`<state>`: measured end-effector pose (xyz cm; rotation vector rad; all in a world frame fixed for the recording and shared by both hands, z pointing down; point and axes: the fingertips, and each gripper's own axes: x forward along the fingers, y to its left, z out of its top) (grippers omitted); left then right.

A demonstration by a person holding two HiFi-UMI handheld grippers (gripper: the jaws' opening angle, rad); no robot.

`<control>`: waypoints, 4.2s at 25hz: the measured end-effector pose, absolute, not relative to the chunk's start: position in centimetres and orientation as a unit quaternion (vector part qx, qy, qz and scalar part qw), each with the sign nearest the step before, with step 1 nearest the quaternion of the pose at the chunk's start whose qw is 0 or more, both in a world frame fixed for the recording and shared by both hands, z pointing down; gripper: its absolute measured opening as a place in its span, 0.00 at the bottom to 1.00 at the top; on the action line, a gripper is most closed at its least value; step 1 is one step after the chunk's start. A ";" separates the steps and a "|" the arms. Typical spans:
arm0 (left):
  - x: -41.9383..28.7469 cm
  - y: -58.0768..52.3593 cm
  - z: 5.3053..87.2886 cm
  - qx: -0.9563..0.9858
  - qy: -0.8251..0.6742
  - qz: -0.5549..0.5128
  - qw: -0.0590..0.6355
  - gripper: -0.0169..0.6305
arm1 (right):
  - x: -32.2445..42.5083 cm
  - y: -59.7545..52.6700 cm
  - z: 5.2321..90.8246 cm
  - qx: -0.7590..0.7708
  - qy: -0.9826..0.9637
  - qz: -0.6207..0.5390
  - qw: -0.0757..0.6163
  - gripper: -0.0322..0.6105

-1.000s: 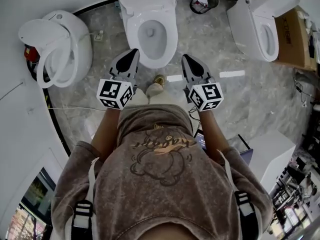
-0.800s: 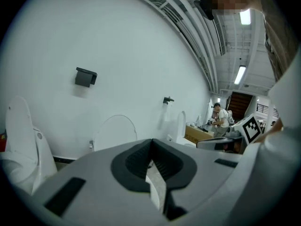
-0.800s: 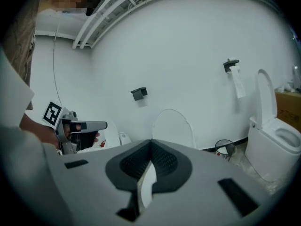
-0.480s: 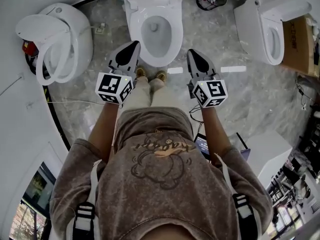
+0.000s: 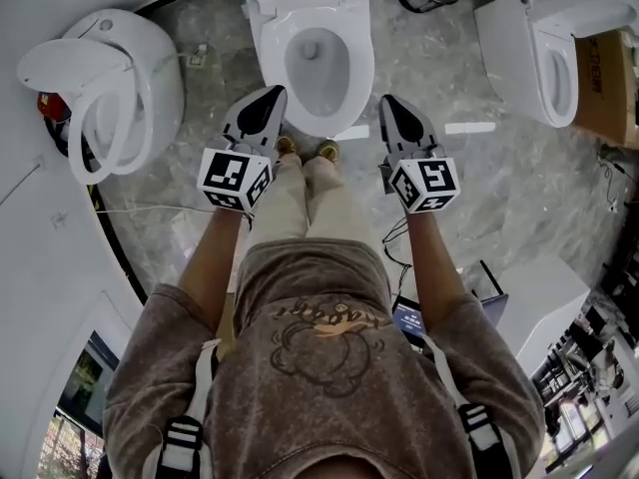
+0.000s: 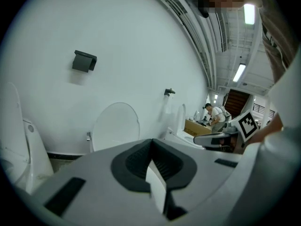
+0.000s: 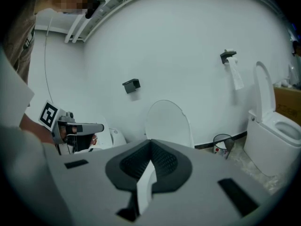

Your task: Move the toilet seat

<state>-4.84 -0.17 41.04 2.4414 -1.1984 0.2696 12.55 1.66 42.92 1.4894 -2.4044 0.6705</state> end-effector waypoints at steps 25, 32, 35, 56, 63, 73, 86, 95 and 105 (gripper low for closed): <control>-5.0 0.7 56.3 0.865 -0.425 0.129 0.233 0.04 | 10.3 2.4 56.8 0.481 -0.824 0.253 0.159 0.05; -5.9 1.6 59.6 0.857 -0.431 0.136 0.249 0.04 | 9.7 3.1 60.4 0.482 -0.819 0.264 0.166 0.05; -6.4 1.9 60.8 0.852 -0.437 0.137 0.255 0.04 | 9.4 3.2 61.7 0.483 -0.818 0.264 0.168 0.05; -4.4 3.1 64.5 0.847 -0.410 0.136 0.309 0.44 | 10.0 3.3 65.2 0.473 -0.807 0.325 0.142 0.55; -4.1 4.3 67.6 0.828 -0.411 0.139 0.355 0.64 | 11.3 4.2 68.7 0.466 -0.788 0.371 0.156 0.79; -3.9 6.9 74.5 0.783 -0.399 0.167 0.447 0.68 | 12.6 6.6 74.9 0.441 -0.758 0.445 0.180 0.84; -4.3 9.3 81.6 0.723 -0.402 0.203 0.525 0.70 | 12.4 9.8 81.9 0.418 -0.719 0.516 0.206 0.84; -3.4 10.0 84.2 0.717 -0.378 0.231 0.538 0.70 | 12.2 10.2 83.8 0.412 -0.702 0.543 0.208 0.84; -2.3 10.1 83.6 0.725 -0.361 0.246 0.533 0.70 | 11.7 9.5 83.6 0.409 -0.702 0.549 0.196 0.84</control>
